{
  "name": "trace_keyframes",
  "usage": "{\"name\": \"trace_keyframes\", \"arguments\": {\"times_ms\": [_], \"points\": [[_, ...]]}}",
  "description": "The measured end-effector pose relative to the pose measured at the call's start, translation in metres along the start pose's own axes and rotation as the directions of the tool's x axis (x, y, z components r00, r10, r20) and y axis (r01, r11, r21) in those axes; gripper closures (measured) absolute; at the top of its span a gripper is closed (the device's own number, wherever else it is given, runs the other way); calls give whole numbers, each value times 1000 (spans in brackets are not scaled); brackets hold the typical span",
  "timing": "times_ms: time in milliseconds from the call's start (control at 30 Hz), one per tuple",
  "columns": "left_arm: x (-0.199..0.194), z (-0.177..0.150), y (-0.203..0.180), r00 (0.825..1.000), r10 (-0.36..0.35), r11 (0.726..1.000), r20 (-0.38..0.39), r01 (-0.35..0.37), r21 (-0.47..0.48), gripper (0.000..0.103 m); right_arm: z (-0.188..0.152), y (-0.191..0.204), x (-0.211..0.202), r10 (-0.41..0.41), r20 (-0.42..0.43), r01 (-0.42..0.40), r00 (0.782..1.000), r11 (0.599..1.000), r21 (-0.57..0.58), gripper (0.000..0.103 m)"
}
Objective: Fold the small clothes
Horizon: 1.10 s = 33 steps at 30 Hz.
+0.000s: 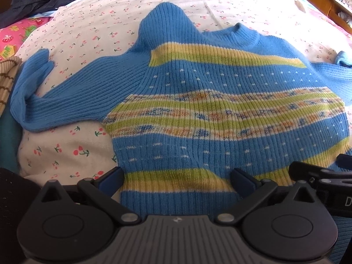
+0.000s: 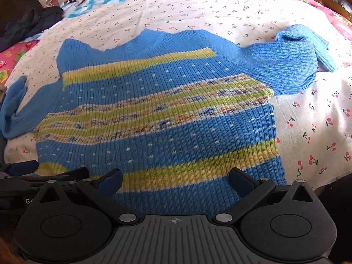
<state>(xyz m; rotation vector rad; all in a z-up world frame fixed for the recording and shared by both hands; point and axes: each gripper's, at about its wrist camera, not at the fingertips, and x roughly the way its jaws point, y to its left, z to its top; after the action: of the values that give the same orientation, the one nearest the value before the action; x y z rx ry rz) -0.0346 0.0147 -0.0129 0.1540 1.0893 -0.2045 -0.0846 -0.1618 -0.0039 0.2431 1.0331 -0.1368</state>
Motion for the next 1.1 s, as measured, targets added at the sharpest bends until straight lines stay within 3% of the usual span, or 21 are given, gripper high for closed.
{"name": "trace_keyframes", "arguments": {"times_ms": [700, 1100], "points": [[-15, 3, 1, 995, 20, 1000, 94, -20, 5, 0, 3, 4, -13, -32, 102, 36, 994, 998, -43, 0], [-15, 1, -1, 997, 23, 1000, 80, -25, 19, 0, 3, 4, -14, -55, 103, 61, 993, 996, -58, 0]]}}
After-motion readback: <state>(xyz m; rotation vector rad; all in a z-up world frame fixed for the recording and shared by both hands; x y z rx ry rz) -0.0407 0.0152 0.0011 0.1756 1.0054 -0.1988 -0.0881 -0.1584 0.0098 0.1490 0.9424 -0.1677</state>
